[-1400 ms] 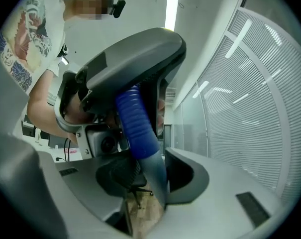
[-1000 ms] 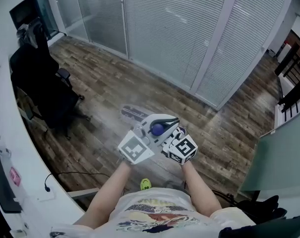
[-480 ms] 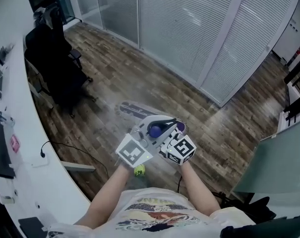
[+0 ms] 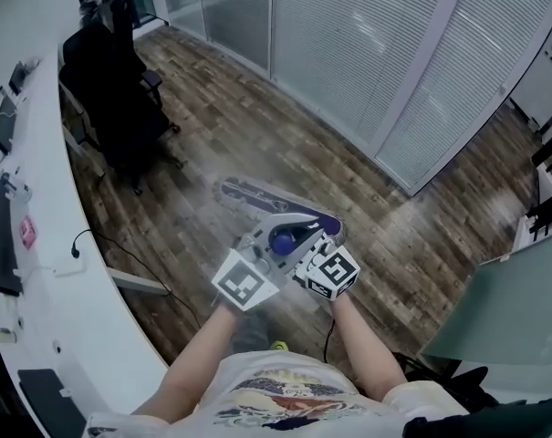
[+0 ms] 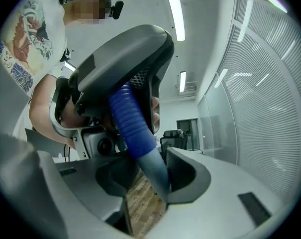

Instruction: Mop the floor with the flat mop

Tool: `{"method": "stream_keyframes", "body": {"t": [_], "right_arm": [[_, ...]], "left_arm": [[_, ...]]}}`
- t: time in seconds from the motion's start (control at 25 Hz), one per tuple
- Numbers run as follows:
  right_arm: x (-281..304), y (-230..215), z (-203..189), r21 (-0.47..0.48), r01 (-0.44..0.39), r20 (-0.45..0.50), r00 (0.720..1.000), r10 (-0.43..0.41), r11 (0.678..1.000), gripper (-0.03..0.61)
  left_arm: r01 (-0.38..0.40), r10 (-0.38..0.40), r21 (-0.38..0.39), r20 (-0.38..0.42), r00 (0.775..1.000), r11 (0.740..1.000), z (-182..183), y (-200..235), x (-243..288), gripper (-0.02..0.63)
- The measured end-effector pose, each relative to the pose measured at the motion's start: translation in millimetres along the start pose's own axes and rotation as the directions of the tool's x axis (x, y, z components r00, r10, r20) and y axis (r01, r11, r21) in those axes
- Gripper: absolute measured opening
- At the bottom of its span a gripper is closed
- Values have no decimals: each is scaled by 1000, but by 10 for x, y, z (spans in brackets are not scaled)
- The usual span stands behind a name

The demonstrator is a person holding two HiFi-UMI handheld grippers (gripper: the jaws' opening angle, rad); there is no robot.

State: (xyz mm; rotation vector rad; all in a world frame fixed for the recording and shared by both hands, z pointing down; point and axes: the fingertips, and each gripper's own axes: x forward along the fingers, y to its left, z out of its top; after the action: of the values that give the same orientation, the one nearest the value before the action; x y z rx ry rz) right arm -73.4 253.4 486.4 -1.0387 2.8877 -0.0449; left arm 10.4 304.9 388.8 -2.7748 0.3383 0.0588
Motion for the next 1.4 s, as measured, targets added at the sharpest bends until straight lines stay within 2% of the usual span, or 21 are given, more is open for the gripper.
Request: {"method": "stream_keyframes", "body": {"t": [0.24,0.36,0.48,0.6,0.72,1.08,1.4], "right_arm": [[308,-177,104,17,-38,41,998,37,999,152],[614,-313,162,3,-64,48,997,64,998,152],[933,-439,204,-13,-69,46,996,70,998,153],[1167,-558,213,-26,-74,28,997,75,997,152],[1421,-735,219,-36,-89,22,996,89,995,152],[2001,-1233,137,-56,-66,-12,998,65,996,150],[2090,-1376,-117,-92,-22,-123,992,11,996,149]], "left_arm": [[-43,43,6,0,999,999,-29,413,-55,14],[-105,107,-40,68,992,994,-1,819,-141,12],[-157,168,-88,143,975,984,51,1221,-226,11],[-161,165,-57,83,983,985,-126,1444,-277,11],[-175,183,-65,135,974,982,-166,1761,-310,11],[-136,147,-71,182,972,988,-451,2441,-334,11],[-65,70,-40,138,988,997,-776,2431,-276,11]]}}
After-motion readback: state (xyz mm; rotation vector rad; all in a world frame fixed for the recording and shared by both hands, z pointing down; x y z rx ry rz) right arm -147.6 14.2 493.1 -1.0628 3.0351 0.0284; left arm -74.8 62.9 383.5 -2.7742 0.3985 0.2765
